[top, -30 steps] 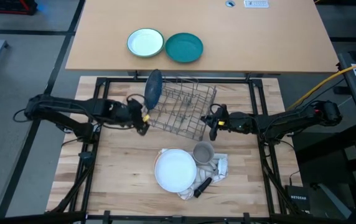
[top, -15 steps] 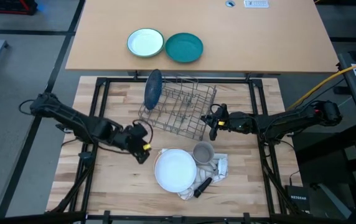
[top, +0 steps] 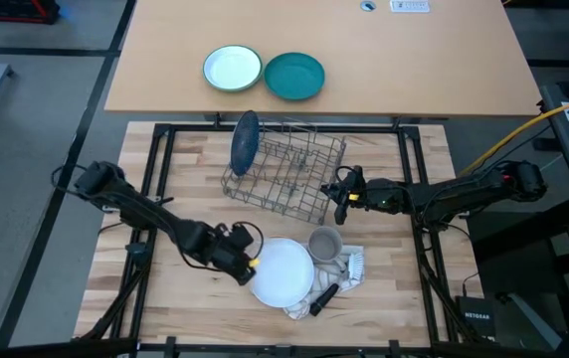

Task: Sort dishes
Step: Put the white plate into the dish rack

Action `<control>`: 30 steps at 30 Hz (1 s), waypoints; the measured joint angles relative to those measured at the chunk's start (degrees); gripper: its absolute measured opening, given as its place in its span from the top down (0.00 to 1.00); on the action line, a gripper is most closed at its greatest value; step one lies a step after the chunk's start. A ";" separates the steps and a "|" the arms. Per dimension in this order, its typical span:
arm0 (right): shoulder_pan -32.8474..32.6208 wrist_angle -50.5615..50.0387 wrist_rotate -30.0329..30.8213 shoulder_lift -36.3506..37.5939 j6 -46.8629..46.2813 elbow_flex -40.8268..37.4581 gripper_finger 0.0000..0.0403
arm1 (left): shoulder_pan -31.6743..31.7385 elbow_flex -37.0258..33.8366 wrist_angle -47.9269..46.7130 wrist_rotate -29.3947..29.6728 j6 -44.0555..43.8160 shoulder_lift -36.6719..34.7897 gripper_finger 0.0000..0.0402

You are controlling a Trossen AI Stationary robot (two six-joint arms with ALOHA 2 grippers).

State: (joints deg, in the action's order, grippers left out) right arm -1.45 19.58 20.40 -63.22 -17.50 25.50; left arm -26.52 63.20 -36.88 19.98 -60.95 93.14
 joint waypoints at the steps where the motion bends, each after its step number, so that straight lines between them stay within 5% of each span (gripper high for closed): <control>1: 0.00 0.01 0.00 -0.01 0.00 0.00 0.88 | 0.00 0.00 1.61 0.11 0.58 0.98 0.61; 14: 0.00 0.04 -0.02 0.00 0.00 0.00 0.88 | 2.32 -0.02 4.89 2.72 1.38 5.12 0.63; 30: 0.00 0.01 -0.02 0.00 0.01 0.00 0.88 | 2.67 -0.04 7.97 2.63 4.42 5.12 0.99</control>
State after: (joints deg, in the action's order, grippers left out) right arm -1.45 19.59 20.38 -63.22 -17.49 25.50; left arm -23.86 63.16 -28.91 22.61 -56.53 98.26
